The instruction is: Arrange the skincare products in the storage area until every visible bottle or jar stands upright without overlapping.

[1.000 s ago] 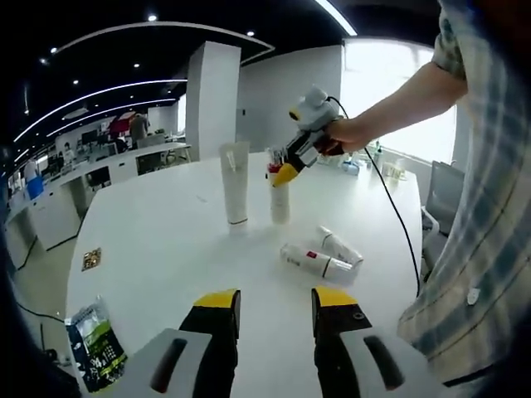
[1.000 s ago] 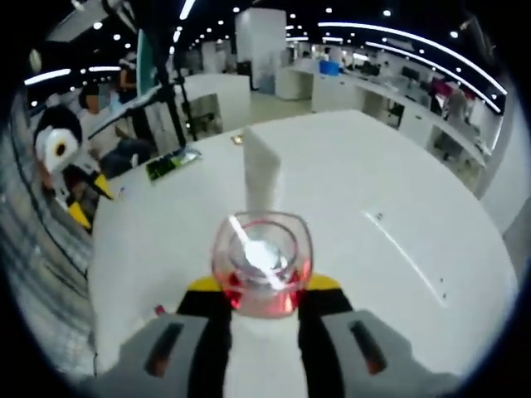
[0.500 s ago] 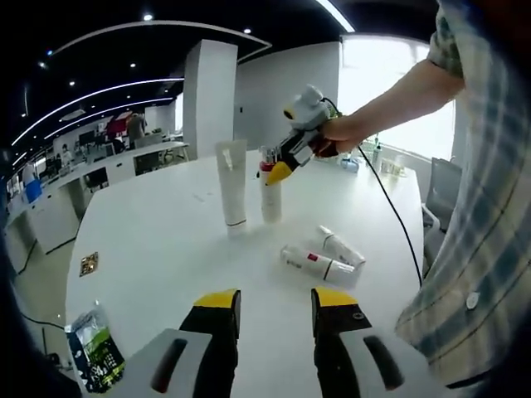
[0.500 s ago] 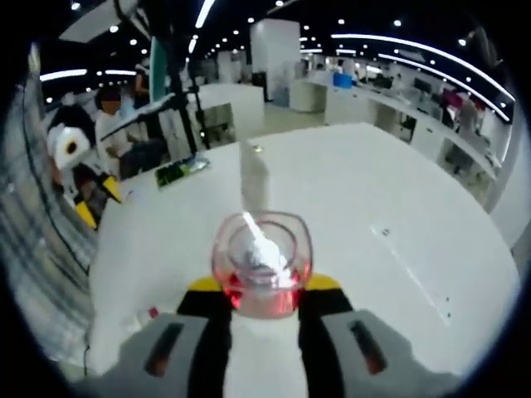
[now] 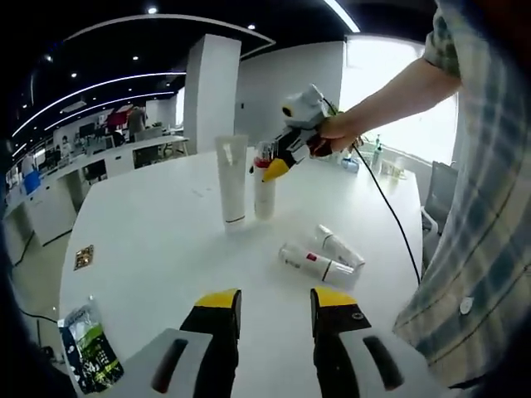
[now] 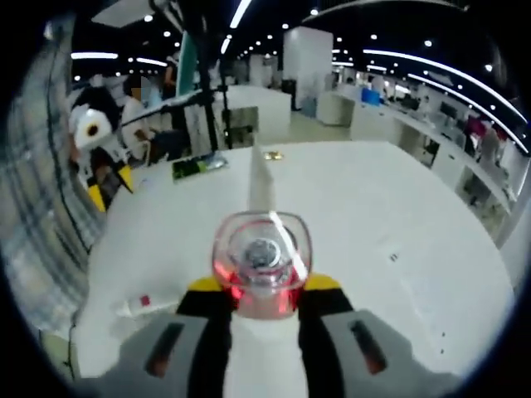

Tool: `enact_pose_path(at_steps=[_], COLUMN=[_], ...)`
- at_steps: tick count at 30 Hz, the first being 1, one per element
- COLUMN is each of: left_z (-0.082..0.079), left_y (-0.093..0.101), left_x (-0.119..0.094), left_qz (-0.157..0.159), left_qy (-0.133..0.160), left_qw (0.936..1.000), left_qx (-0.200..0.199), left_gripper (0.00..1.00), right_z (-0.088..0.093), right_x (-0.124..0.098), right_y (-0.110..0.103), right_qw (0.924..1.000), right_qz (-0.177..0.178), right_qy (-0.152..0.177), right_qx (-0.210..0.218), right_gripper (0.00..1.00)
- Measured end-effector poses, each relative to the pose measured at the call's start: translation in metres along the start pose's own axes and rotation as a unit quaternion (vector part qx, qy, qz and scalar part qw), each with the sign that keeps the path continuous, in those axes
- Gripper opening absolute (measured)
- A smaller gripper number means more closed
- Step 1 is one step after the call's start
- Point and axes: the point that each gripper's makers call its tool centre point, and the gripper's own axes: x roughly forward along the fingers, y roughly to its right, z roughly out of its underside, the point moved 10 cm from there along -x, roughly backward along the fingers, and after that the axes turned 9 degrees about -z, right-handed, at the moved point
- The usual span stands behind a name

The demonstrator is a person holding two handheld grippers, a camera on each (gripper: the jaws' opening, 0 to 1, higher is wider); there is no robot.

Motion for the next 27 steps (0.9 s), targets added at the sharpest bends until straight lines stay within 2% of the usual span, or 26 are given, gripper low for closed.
enact_pose_path(at_steps=[2,7,9,14,18,20,27], left_z=[-0.002,-0.002,-0.001,0.003,0.004,0.004,0.003], left_y=[-0.001,-0.006,-0.008,-0.012,-0.015,-0.016,-0.023], left_x=[0.000,0.003,0.003,0.004,0.006,0.007,0.012], left_qz=[0.001,-0.002,-0.002,-0.007,-0.008,-0.010,-0.021], left_qy=[0.005,0.004,0.002,-0.002,-0.009,-0.009,-0.010], left_qw=[1.0000,0.9999,0.9999,0.9997,0.9996,0.9995,0.9989], left_qx=[-0.005,-0.011,-0.010,-0.022,-0.025,-0.029,-0.042], left_gripper=[0.35,0.35,0.35,0.35,0.35,0.35,0.34], right_z=[-0.001,0.001,0.003,0.005,0.003,0.002,-0.003], right_x=[0.002,0.006,0.006,0.013,0.016,0.018,0.018], right_y=[0.001,0.002,0.004,0.004,0.009,0.009,0.016], right_qw=[0.9998,0.9992,0.9985,0.9979,0.9976,0.9948,0.9861], right_qz=[-0.016,-0.038,-0.051,-0.061,-0.064,-0.083,-0.127], right_qy=[0.010,0.004,0.020,0.008,0.017,0.004,-0.042], right_qx=[0.000,-0.009,-0.008,-0.021,-0.024,-0.058,-0.099], right_gripper=[0.27,0.27,0.27,0.27,0.27,0.27,0.28])
